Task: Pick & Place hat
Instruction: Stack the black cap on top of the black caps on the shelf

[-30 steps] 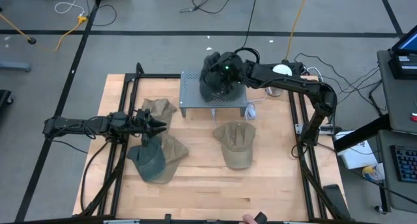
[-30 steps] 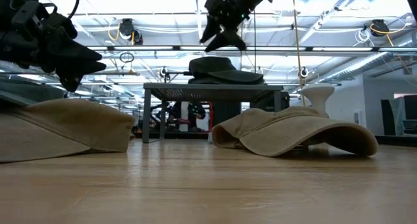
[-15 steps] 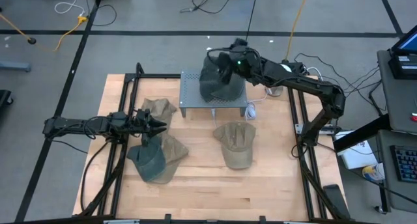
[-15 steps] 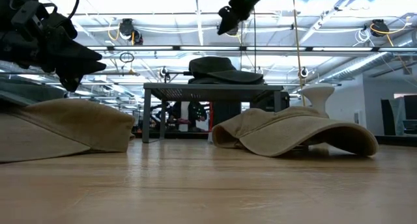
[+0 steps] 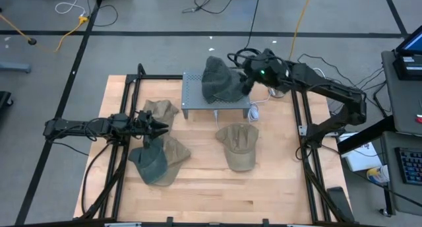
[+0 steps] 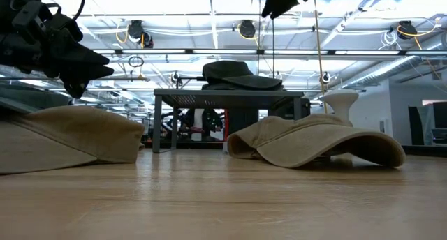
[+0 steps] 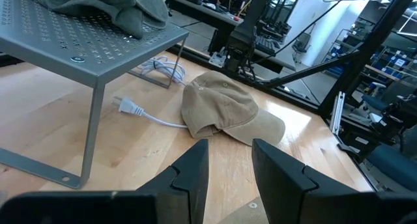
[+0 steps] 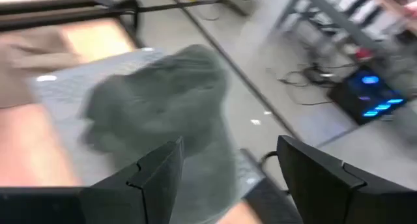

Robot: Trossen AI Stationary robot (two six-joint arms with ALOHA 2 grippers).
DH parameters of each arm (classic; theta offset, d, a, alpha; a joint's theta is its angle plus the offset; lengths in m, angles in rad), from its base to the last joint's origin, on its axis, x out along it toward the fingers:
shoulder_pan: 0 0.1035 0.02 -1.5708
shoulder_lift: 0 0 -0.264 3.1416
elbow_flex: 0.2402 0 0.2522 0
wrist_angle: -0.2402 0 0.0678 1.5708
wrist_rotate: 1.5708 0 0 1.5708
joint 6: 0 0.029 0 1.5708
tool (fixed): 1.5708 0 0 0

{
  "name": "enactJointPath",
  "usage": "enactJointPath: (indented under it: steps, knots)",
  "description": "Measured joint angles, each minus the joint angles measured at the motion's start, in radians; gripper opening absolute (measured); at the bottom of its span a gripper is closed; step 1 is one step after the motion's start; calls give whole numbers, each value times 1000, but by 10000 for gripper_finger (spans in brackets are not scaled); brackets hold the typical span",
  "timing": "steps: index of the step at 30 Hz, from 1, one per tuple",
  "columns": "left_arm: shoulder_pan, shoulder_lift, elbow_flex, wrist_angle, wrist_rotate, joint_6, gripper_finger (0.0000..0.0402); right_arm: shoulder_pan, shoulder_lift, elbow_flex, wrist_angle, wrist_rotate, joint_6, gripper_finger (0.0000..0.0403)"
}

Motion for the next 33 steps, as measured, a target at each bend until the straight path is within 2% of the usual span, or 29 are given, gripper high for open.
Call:
enactJointPath:
  steps: [8, 17, 22, 28, 33]
  knots:
    - [0, 0, 0, 0, 0, 0, 122, 91, -88, 0, -78, -206, 162, 238]
    - [0, 0, 0, 0, 0, 0, 122, 246, -100, -3, -41, -202, 218, 238]
    - [0, 0, 0, 1, 0, 0, 122, 310, -91, -100, 146, -175, 225, 237]
    - [0, 0, 0, 101, 3, -25, 122, 362, -90, -316, 512, -171, 275, 237]
    - [0, 0, 0, 130, 3, -120, 122, 405, -90, -533, 874, -90, 278, 236]
